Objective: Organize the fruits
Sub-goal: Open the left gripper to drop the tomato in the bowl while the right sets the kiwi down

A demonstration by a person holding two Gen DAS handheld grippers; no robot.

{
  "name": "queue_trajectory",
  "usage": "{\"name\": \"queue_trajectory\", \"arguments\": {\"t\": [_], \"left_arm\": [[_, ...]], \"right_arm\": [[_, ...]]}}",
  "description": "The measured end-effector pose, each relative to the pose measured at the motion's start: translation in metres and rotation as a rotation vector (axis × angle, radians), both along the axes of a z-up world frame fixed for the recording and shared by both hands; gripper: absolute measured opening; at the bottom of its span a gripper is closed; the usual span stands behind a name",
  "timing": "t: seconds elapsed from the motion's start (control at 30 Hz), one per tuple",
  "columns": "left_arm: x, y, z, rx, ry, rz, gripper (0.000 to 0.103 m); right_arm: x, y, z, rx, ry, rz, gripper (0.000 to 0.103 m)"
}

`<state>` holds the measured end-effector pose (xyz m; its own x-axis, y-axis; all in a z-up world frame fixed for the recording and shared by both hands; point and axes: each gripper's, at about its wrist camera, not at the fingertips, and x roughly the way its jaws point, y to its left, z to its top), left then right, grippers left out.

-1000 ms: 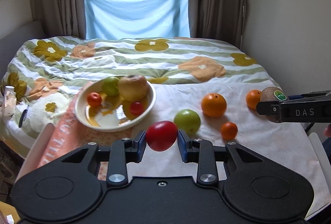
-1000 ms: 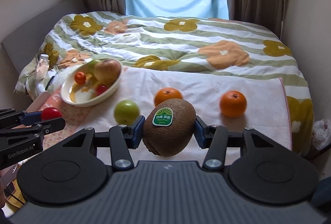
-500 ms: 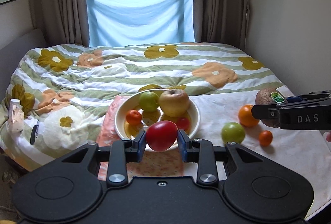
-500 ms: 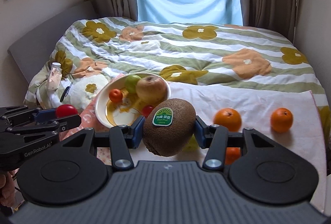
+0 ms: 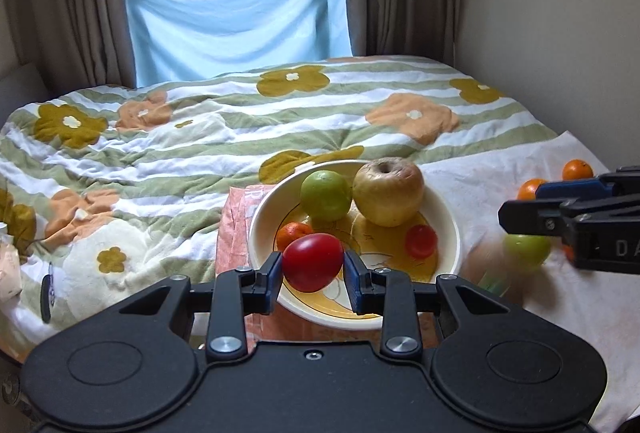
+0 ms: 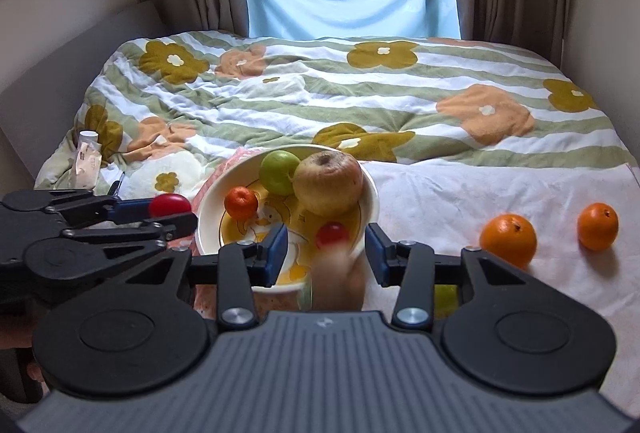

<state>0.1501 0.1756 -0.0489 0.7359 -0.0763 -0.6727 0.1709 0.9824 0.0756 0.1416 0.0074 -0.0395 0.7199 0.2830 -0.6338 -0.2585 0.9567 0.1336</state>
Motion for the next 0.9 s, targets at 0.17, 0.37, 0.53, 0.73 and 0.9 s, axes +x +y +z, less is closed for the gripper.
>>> {"name": "queue_trajectory", "arguments": {"t": [0.17,0.37,0.53,0.73,0.9], "left_arm": [[0.024,0.012,-0.021,-0.038,0.023,-0.046,0.036],[0.041,0.01,-0.032,-0.024,0.055,-0.092,0.036],[0.048,0.004,-0.04,-0.018,0.074,-0.099,0.036],[0.054,0.0,-0.044,0.0,0.084,-0.101,0.036],[0.053,0.0,-0.046,0.02,0.07,-0.092,0.076]], "right_arm": [[0.011,-0.001,-0.02,0.008,-0.003,-0.075,0.056],[0.005,-0.015,-0.045,-0.007,0.069,-0.157,0.057],[-0.001,-0.016,-0.056,-0.021,0.101,-0.175,0.057],[0.001,-0.013,-0.053,-0.028,0.085,-0.159,0.058],[0.002,-0.014,-0.051,-0.027,0.089,-0.163,0.059]]}}
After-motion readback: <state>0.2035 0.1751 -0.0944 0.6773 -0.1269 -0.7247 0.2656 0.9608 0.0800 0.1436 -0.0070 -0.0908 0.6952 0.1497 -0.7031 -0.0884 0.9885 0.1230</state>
